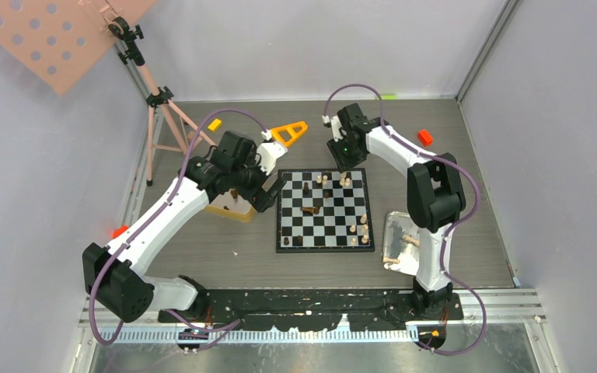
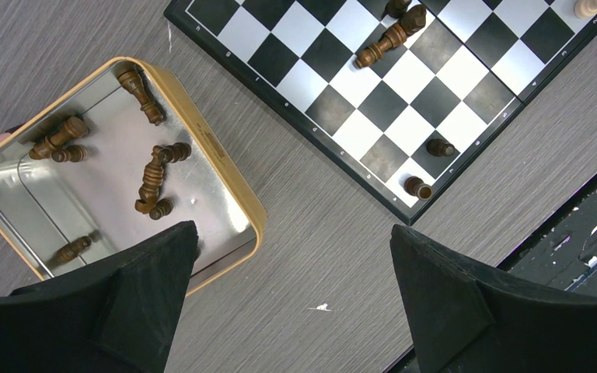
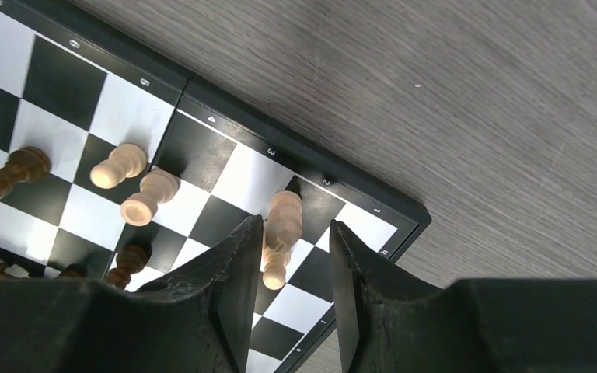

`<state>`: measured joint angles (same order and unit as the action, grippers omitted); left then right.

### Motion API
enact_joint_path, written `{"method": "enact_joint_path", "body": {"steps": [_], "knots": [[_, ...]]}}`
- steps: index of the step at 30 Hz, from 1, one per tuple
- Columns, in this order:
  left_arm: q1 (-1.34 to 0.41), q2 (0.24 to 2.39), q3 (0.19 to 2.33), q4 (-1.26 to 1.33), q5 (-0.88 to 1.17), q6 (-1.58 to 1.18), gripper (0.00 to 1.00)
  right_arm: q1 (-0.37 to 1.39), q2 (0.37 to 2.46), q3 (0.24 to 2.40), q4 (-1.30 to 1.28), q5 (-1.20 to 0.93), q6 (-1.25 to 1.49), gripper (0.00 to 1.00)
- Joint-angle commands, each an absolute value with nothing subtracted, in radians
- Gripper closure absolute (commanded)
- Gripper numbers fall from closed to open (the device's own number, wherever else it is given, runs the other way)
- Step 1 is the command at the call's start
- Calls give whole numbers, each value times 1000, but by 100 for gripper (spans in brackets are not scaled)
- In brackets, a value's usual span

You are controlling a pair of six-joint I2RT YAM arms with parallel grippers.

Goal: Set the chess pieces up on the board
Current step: Pick up the chess piece from the chessboard, then place the chess piece on the chessboard.

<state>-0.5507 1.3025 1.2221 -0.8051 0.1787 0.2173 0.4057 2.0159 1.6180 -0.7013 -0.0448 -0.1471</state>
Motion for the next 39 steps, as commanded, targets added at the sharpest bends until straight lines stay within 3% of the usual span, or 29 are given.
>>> {"method": "enact_joint_path", "body": {"steps": [1,6,20,39], "knots": [[-555,1266,1230,-790,180,225,2,407,2023,1656,-700,-32,-130,57],[-555,1263,1227,-789,180,225,2,407,2026,1639,-700,-35,-127,59],[-555,1254,1226,-787,179,225,2,390,2026,1645,-715,-4,-122,90],[-555,1256,1226,-787,189,225,2,344,1972,1578,-750,82,-166,94]]}}
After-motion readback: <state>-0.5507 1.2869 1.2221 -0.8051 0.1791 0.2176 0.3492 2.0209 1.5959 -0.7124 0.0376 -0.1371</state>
